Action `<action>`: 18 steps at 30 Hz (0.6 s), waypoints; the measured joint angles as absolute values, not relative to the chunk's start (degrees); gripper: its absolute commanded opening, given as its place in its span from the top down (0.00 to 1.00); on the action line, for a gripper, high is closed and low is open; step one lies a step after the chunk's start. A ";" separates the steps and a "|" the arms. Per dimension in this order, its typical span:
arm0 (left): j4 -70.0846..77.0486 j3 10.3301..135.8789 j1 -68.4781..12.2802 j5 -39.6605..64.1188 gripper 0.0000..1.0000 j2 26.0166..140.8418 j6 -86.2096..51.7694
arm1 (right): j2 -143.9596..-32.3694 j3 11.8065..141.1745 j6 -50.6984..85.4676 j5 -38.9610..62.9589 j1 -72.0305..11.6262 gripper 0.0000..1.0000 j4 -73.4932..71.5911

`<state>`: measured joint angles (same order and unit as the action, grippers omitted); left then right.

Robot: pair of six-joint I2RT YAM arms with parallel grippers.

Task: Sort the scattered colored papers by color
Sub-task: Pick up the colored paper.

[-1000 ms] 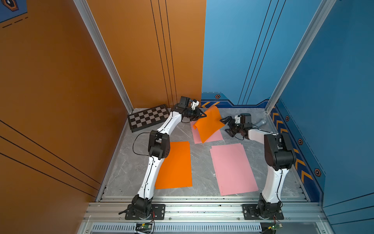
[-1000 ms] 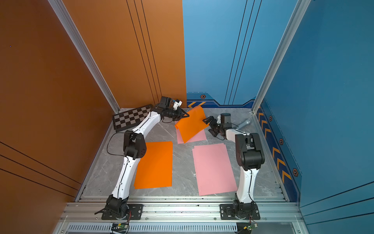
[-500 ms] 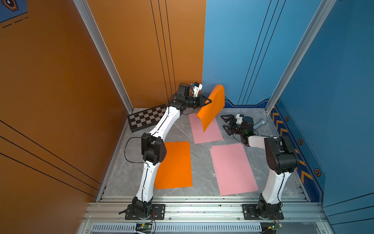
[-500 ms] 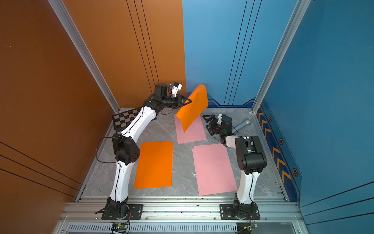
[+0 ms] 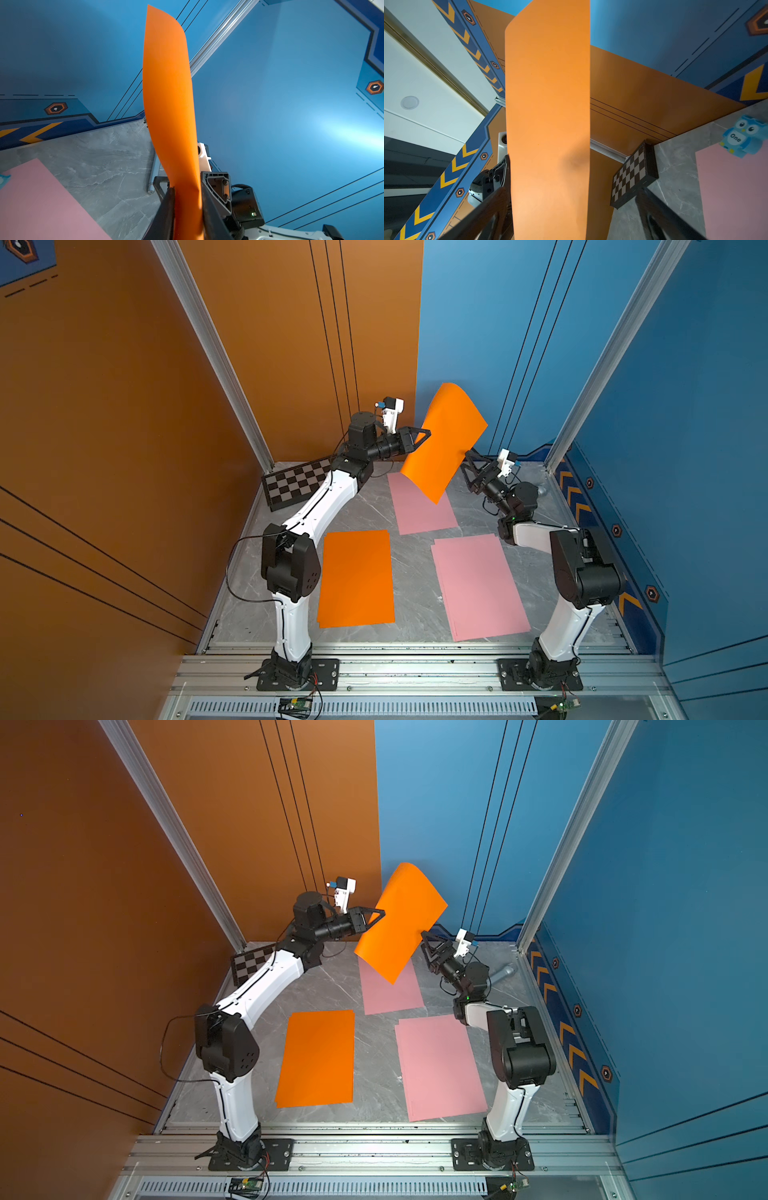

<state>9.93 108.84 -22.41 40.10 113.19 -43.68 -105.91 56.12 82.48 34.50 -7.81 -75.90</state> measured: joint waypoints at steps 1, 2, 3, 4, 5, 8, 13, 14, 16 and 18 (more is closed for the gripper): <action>11.00 108.84 -22.41 40.16 0.78 113.25 -44.80 | -105.89 56.12 82.65 34.52 -7.92 0.03 -76.31; 12.12 108.84 -22.41 40.34 0.78 113.30 -45.82 | -105.91 56.12 82.74 34.52 -8.01 0.03 -76.60; 13.34 108.84 -22.41 40.56 0.78 113.36 -46.89 | -105.91 56.12 82.83 34.54 -8.16 0.03 -76.69; 14.46 108.84 -22.41 40.71 0.78 113.36 -47.92 | -105.91 56.12 82.83 34.54 -8.27 0.03 -76.77; 15.16 108.84 -22.41 40.82 0.78 113.36 -48.56 | -105.91 56.12 82.85 34.54 -8.36 0.03 -76.88; 16.95 108.86 -22.41 41.21 0.78 113.40 -50.30 | -105.91 56.29 83.42 34.61 -8.49 0.05 -77.65; 18.68 108.84 -22.41 42.33 0.78 114.41 -52.40 | -106.00 59.35 84.27 35.20 -8.60 0.19 -78.08; 19.00 108.68 -22.39 42.48 0.78 114.59 -52.86 | -106.02 60.07 84.33 35.44 -8.71 0.21 -78.17; 19.90 108.29 -22.22 42.72 0.78 114.93 -53.91 | -106.08 61.47 84.75 35.88 -9.15 0.28 -78.65; 20.21 107.87 -22.09 42.87 0.78 115.04 -54.52 | -106.10 62.22 85.10 36.07 -9.69 0.36 -78.83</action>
<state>20.21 107.87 -22.09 42.87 115.04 -54.52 -106.10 62.22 85.10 36.07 -9.69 -78.83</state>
